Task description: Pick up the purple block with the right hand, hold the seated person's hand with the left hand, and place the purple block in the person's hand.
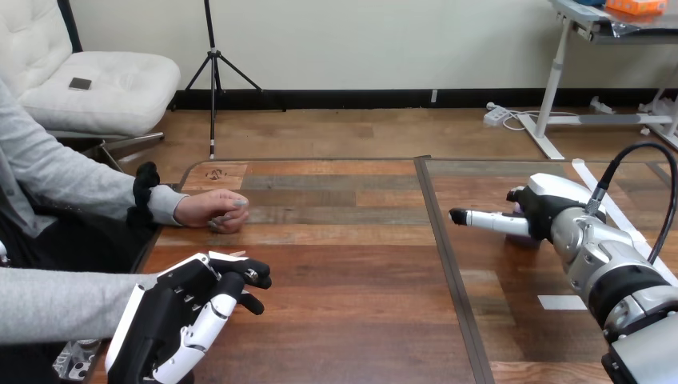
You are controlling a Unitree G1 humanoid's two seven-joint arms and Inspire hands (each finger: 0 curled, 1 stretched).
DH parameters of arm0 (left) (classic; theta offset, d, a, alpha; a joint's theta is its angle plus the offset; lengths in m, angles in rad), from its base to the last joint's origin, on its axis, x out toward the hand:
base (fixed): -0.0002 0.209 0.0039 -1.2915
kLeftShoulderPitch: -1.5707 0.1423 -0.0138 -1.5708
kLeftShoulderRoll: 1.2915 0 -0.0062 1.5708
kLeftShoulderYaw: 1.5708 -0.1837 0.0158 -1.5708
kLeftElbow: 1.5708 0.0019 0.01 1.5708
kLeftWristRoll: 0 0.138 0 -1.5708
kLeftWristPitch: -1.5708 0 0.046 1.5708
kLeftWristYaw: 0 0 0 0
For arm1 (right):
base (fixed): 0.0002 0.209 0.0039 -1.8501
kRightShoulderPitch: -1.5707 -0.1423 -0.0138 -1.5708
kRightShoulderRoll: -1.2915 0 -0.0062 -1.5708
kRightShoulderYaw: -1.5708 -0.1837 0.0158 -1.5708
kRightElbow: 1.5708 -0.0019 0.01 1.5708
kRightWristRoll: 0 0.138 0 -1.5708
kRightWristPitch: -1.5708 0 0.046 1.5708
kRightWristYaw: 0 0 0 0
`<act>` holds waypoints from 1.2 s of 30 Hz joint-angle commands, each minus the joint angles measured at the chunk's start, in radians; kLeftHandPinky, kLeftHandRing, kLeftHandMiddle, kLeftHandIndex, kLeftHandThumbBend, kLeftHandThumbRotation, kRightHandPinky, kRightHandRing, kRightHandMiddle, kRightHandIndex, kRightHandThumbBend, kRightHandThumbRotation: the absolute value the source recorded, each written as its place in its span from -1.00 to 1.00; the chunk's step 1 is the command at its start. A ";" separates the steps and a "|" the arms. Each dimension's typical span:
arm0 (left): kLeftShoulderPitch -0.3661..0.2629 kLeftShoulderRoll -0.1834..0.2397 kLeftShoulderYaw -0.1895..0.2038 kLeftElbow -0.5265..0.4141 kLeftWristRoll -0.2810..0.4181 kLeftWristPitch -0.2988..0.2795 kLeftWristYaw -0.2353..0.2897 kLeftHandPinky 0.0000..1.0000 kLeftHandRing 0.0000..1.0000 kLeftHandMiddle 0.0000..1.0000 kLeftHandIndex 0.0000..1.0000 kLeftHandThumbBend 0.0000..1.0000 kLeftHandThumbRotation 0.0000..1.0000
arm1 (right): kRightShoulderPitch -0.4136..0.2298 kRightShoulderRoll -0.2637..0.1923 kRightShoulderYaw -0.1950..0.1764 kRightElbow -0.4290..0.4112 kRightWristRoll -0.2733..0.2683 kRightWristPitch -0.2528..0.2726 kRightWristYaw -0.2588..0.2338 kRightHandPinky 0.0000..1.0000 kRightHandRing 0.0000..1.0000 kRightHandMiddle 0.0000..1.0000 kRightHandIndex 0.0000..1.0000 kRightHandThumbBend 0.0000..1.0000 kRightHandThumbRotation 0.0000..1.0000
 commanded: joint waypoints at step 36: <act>-0.060 0.017 0.028 -0.016 -0.024 -0.021 -0.020 -0.05 0.29 0.25 0.00 -0.15 0.22 | 0.024 -0.013 -0.035 -0.007 0.038 -0.047 0.015 0.07 0.27 0.33 0.54 1.00 1.00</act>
